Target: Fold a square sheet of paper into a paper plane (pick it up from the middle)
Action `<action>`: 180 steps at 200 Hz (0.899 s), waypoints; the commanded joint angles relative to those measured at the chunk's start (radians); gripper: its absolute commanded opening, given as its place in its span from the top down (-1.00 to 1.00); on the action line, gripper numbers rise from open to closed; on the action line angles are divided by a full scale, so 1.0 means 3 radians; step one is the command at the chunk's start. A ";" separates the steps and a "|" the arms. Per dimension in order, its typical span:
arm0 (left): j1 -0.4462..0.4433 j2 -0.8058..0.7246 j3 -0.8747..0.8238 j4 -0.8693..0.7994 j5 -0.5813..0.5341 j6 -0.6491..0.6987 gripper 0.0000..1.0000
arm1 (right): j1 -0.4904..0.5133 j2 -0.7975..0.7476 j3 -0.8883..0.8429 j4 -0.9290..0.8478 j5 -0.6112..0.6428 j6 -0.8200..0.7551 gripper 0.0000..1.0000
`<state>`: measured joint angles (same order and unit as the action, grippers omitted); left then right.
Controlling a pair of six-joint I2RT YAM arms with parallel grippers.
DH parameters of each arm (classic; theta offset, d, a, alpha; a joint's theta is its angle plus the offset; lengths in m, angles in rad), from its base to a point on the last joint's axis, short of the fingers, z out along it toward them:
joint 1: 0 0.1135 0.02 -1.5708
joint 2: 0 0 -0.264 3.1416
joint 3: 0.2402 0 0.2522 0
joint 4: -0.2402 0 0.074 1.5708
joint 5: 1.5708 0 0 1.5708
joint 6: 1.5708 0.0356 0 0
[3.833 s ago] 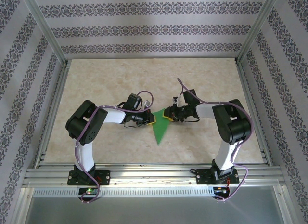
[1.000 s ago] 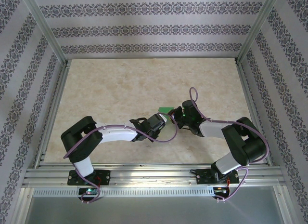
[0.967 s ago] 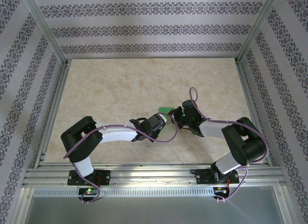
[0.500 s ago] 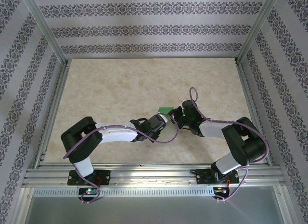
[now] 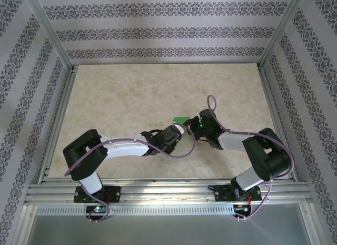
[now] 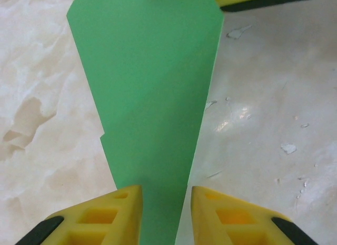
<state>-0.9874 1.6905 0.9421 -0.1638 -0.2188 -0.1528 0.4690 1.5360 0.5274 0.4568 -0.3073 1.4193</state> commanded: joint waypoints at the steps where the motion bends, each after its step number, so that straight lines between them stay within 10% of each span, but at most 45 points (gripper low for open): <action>1: -0.0042 -0.0015 -0.0024 0.0033 -0.0068 0.0064 0.43 | -0.0004 0.0010 -0.0022 0.0069 -0.0042 0.0047 1.00; 180: -0.0046 0.0143 0.0081 -0.0088 -0.0107 0.0105 0.58 | -0.0020 0.0013 -0.0035 0.0093 -0.0073 0.0050 1.00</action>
<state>-0.9878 1.7180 0.9432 -0.1654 -0.2195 -0.1345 0.4671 1.5360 0.5274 0.4618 -0.3176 1.4197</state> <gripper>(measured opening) 0.205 0.044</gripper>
